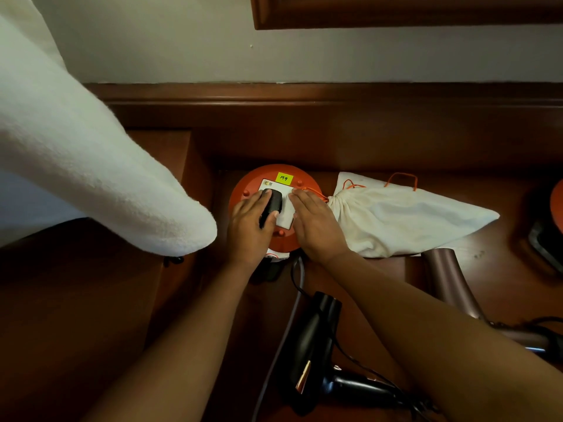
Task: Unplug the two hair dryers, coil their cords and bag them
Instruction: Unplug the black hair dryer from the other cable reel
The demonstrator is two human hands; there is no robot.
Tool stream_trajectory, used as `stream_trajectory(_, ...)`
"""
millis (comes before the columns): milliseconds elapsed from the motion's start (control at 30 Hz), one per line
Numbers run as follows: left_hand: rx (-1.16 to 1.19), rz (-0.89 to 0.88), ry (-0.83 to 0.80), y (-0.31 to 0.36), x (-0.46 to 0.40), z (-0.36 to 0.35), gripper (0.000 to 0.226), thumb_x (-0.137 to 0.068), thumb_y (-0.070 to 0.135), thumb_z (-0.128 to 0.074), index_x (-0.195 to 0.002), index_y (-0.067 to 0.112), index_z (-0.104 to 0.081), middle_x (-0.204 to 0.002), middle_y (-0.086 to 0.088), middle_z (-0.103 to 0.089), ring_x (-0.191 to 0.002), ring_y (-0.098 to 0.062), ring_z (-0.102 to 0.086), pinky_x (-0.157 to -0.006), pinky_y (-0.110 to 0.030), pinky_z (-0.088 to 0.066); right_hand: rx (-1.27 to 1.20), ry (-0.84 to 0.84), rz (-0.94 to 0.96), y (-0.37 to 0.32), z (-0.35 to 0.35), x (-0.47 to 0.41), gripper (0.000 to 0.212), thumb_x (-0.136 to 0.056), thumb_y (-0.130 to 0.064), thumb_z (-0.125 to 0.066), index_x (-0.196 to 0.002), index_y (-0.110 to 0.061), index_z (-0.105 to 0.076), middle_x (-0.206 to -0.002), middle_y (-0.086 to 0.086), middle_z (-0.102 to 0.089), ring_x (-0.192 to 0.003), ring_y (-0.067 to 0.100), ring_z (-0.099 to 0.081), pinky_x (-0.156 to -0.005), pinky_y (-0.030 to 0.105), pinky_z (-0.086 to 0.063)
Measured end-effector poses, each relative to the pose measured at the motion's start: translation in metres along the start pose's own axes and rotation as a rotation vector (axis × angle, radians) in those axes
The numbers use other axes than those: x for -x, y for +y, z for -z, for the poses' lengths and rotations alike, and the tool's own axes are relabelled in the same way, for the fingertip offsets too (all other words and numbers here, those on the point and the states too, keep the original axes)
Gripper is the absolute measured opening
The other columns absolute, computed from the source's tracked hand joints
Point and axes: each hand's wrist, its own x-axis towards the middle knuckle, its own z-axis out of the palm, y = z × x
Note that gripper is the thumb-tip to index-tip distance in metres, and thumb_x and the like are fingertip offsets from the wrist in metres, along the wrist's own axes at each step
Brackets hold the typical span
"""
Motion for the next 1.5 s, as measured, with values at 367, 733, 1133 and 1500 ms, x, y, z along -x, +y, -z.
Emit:
stream_trajectory(367,0.131,0.081,-0.082,0.011,-0.001,0.012,0.042,-0.097,0.018,-0.053,-0.139,0.011,-0.050,-0.141,-0.007,-0.051,-0.134,-0.024,-0.040,-0.108,-0.033,-0.034,-0.088,0.011,-0.032,-0.011,0.015,-0.001,0.046,-0.094,-0.017,-0.044,-0.139,-0.005,-0.046,-0.146,0.013,-0.044,-0.140,0.027,-0.031,-0.117,0.037,-0.019)
stream_trajectory(733,-0.124,0.091,-0.230,-0.013,0.001,0.029,0.060,-0.094,0.008,-0.048,-0.150,0.020,-0.028,-0.160,-0.004,-0.018,-0.148,-0.027,-0.006,-0.120,-0.047,-0.014,-0.199,-0.115,0.034,-0.035,0.035,-0.015,0.065,-0.086,-0.014,-0.062,-0.145,-0.008,-0.035,-0.149,0.014,-0.038,-0.139,0.028,-0.030,-0.113,0.030,-0.021)
stream_trajectory(1133,-0.125,0.054,-0.422,-0.030,0.002,0.025,0.060,-0.100,0.026,-0.045,-0.153,0.032,-0.016,-0.162,0.001,0.004,-0.148,-0.025,0.006,-0.120,-0.047,-0.009,-0.033,-0.228,0.033,-0.034,0.039,-0.029,0.072,-0.084,-0.026,-0.070,-0.145,-0.011,-0.035,-0.143,0.011,-0.046,-0.131,0.027,-0.043,-0.103,0.032,-0.034)
stream_trajectory(1500,-0.066,0.098,-0.434,-0.029,0.000,0.026,0.064,-0.099,0.020,-0.049,-0.152,0.033,-0.016,-0.162,0.003,0.005,-0.148,-0.023,0.008,-0.120,-0.046,-0.007,-0.067,-0.056,-0.066,-0.040,0.023,-0.028,0.058,-0.083,-0.019,-0.071,-0.136,-0.013,-0.050,-0.131,0.008,-0.059,-0.119,0.027,-0.053,-0.091,0.029,-0.043)
